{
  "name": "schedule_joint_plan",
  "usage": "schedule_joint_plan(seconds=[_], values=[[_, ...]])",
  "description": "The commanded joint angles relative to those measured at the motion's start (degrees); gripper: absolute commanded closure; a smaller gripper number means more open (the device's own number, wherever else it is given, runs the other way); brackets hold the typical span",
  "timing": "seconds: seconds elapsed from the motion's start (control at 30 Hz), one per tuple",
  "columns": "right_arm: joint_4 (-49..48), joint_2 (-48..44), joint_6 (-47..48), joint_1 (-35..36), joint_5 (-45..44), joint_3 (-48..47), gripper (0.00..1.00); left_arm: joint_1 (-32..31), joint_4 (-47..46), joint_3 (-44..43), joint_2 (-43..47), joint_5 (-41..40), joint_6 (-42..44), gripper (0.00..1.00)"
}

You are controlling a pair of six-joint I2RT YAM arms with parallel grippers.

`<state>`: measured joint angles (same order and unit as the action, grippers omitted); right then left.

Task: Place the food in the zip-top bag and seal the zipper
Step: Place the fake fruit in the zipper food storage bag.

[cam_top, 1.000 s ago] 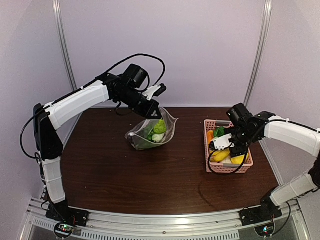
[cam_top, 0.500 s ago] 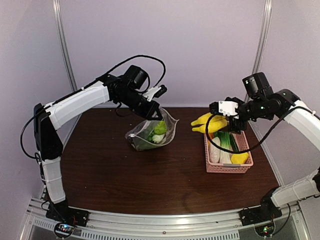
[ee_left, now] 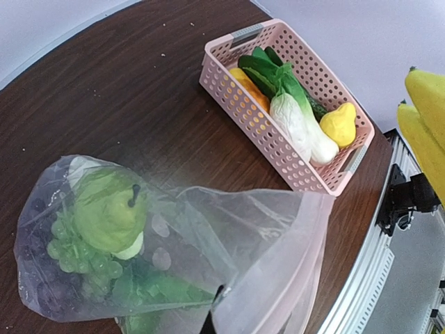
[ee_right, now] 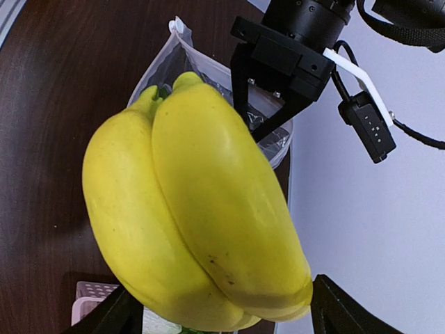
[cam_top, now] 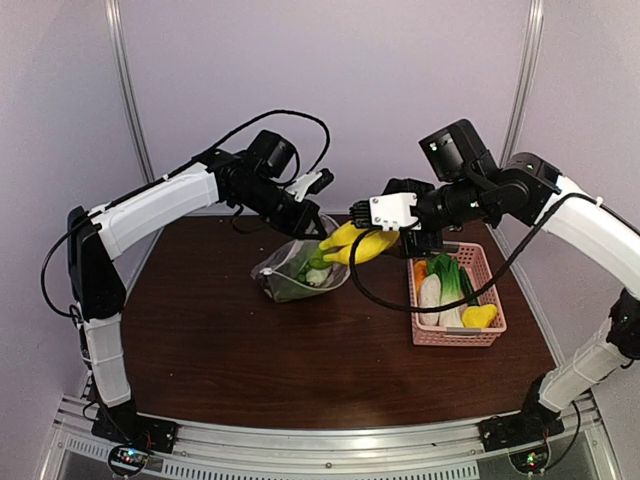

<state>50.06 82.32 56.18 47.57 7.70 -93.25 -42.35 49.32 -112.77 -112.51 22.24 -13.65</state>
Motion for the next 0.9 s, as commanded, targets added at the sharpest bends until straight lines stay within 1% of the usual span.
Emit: schedule_joint_plan(seconds=[0.0,0.03,0.07,0.17,0.23,0.3,0.4,0.53,0.63,0.73,0.87], values=[[2.5,3.3,5.1,3.7,-13.9,-6.0,0.39,1.3,-5.2,1.2,1.2,3.7,-2.7,1.00],[3.1,4.2,4.5,4.3,-12.3,-7.7,0.39,1.7,-5.7,1.3,0.7,4.7,-3.4,1.00],[3.6,4.9,3.2,4.3,-8.8,-9.5,0.39,2.3,-6.5,1.6,0.5,6.0,-4.1,1.00],[4.1,6.9,-1.8,4.2,7.9,-11.9,0.39,4.6,-8.6,2.4,0.1,11.2,-5.6,1.00],[3.0,8.6,-5.1,4.1,16.4,-12.2,0.39,5.4,-8.7,2.5,0.1,13.3,-5.5,1.00],[1.0,10.3,-7.7,3.7,21.9,-12.0,0.39,5.6,-8.2,2.6,0.2,14.6,-4.4,1.00],[-1.8,12.8,-9.6,2.8,27.9,-12.1,0.38,5.6,-7.6,2.7,0.3,16.5,-3.5,1.00],[-4.0,15.6,-11.8,1.9,33.5,-13.2,0.38,5.6,-7.4,2.9,1.2,17.8,-3.3,1.00],[-4.6,17.3,-12.7,1.7,35.3,-14.2,0.37,5.6,-7.4,3.0,2.0,18.8,-2.9,1.00],[-4.8,18.5,-11.9,1.6,34.4,-14.2,0.36,5.6,-7.0,2.9,2.4,18.8,-2.4,1.00],[-6.9,19.0,-10.9,-0.1,32.1,-11.6,0.35,5.7,-6.4,2.7,2.8,18.7,-2.0,1.00]])
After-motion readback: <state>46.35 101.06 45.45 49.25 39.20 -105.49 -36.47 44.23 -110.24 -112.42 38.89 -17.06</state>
